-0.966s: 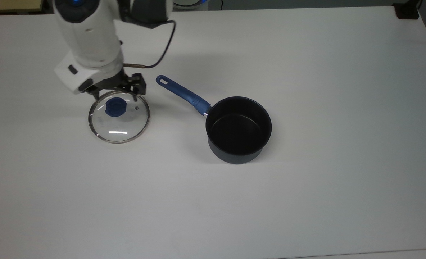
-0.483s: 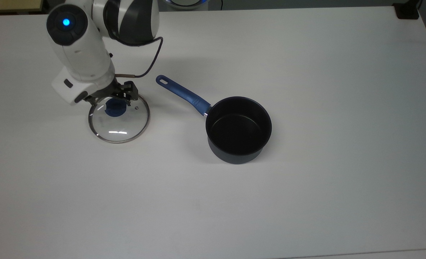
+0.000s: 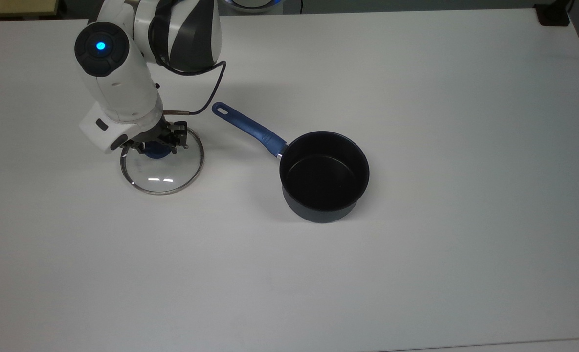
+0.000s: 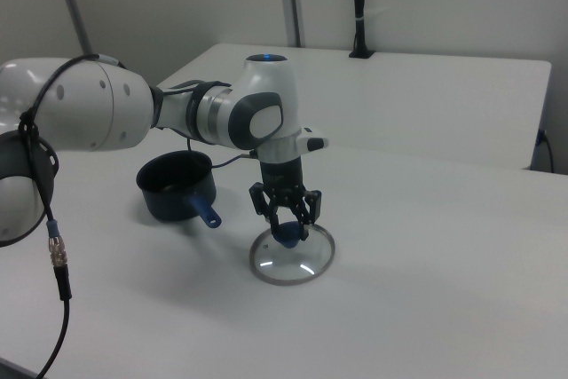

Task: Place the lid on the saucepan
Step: 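Lower the gripper and close it on the blue knob, then lift the glass lid off the table by its knob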

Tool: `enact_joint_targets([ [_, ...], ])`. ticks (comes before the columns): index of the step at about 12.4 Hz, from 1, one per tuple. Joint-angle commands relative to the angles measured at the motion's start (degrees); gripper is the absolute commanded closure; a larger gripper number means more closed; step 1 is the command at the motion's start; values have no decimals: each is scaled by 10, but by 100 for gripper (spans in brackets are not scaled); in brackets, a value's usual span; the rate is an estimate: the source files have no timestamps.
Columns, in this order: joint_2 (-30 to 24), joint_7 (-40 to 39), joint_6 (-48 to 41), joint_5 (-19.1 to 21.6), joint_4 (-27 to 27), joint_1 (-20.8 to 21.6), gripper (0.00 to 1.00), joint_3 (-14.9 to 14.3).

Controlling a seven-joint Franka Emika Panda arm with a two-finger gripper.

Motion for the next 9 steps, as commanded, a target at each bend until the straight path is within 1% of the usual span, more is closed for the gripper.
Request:
enact_joint_targets([
  [1,-7,-17,8,-5,-7,5,60,-4],
  [3,-15,-15,5,-3,-5,3,61,-4],
  [4,-19,-11,-8,-2,5,2,62,-4],
  [7,-27,-8,-59,9,62,3,66,-3],
  [9,-28,8,-77,10,84,5,68,3],
])
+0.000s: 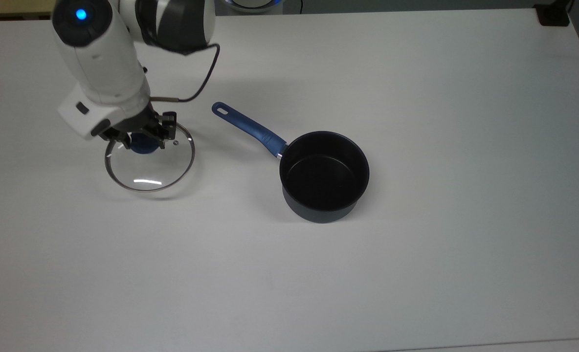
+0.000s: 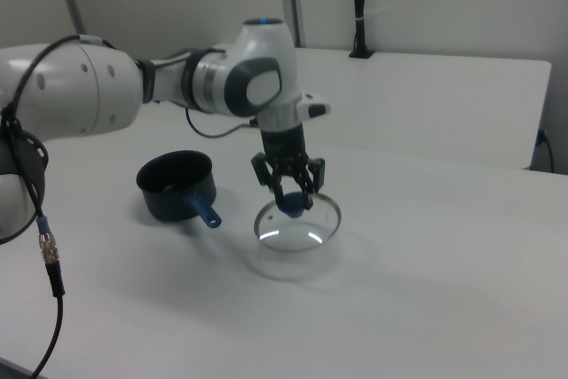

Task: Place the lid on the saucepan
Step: 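Lift the glass lid off the table by its knob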

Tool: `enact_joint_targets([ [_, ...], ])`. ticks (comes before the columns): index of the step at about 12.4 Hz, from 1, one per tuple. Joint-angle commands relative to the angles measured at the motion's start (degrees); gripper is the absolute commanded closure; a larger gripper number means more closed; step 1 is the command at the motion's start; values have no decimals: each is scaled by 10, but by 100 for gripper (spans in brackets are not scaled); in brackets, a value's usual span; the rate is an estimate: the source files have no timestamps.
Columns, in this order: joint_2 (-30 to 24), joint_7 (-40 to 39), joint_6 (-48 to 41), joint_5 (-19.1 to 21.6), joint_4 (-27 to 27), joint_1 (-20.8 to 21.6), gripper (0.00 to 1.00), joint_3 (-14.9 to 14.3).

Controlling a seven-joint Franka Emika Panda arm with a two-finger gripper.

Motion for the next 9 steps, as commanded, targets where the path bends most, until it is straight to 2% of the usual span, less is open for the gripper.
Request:
enact_joint_targets([
  [1,-14,28,-33,9,34,10,68,6],
  [4,-18,49,-84,33,68,64,69,7],
  [9,-17,151,-95,34,78,187,69,7],
])
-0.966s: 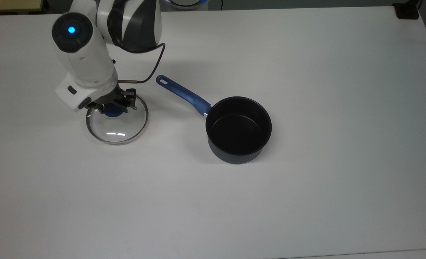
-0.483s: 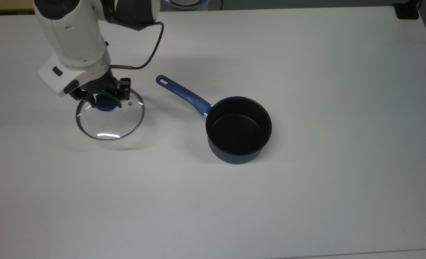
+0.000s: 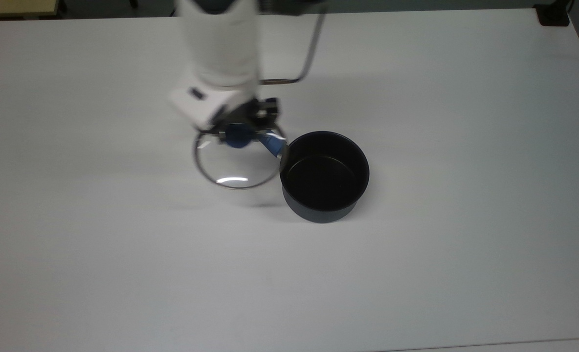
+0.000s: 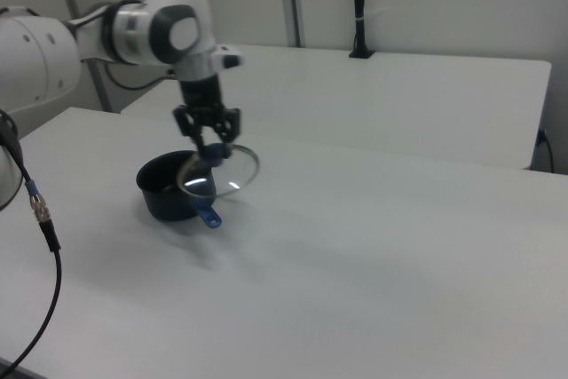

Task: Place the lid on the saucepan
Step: 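Carry the lid over the saucepan rim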

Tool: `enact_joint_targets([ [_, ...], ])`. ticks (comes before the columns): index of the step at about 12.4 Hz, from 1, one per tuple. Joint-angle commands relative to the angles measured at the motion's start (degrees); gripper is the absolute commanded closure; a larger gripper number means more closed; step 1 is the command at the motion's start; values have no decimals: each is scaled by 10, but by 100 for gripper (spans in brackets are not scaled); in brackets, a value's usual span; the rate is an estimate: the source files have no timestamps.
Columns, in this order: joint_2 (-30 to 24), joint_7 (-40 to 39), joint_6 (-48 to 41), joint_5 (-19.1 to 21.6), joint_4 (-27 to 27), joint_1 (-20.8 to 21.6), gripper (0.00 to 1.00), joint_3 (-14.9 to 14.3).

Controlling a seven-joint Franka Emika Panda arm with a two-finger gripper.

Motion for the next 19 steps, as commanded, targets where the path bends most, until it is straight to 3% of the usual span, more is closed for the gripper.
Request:
enact_joint_targets([
  [1,-6,55,-9,7,4,70,69,-8],
  [4,4,93,12,6,4,114,69,-9],
  [19,52,128,64,1,28,140,68,-13],
])
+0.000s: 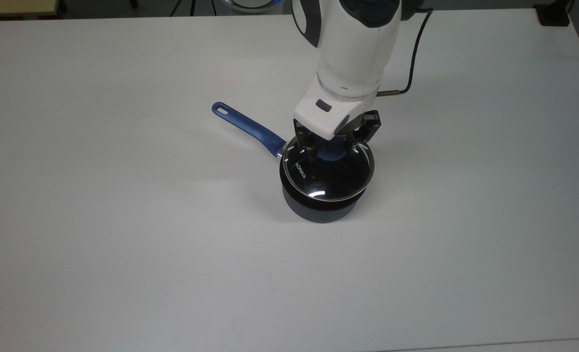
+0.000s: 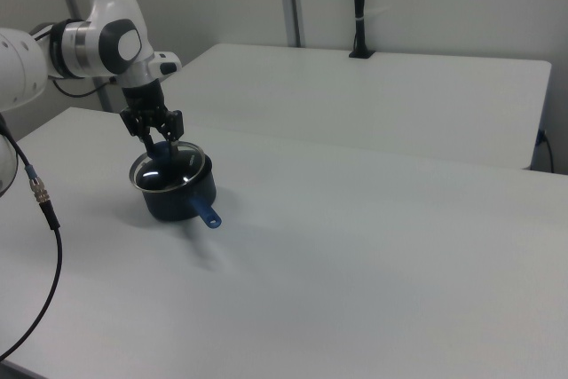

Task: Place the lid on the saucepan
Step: 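Lower the lid onto the saucepan and open the gripper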

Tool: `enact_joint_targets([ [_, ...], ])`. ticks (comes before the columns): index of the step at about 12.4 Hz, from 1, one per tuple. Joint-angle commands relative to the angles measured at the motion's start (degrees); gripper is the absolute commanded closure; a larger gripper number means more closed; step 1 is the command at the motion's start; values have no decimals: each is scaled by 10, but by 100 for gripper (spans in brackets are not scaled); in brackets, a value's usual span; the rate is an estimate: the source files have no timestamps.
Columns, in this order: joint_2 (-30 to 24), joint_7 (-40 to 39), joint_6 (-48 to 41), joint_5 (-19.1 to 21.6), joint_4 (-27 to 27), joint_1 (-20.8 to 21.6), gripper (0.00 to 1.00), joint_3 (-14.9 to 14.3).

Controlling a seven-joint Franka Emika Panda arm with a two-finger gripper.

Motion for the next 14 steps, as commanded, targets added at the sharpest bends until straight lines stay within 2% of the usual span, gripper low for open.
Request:
enact_joint_targets([
  [1,13,10,5,1,18,14,68,-12],
  [9,23,34,25,-1,19,14,67,-12],
  [10,24,34,25,-2,19,14,60,-12],
  [14,24,36,40,-3,19,13,58,-16],
])
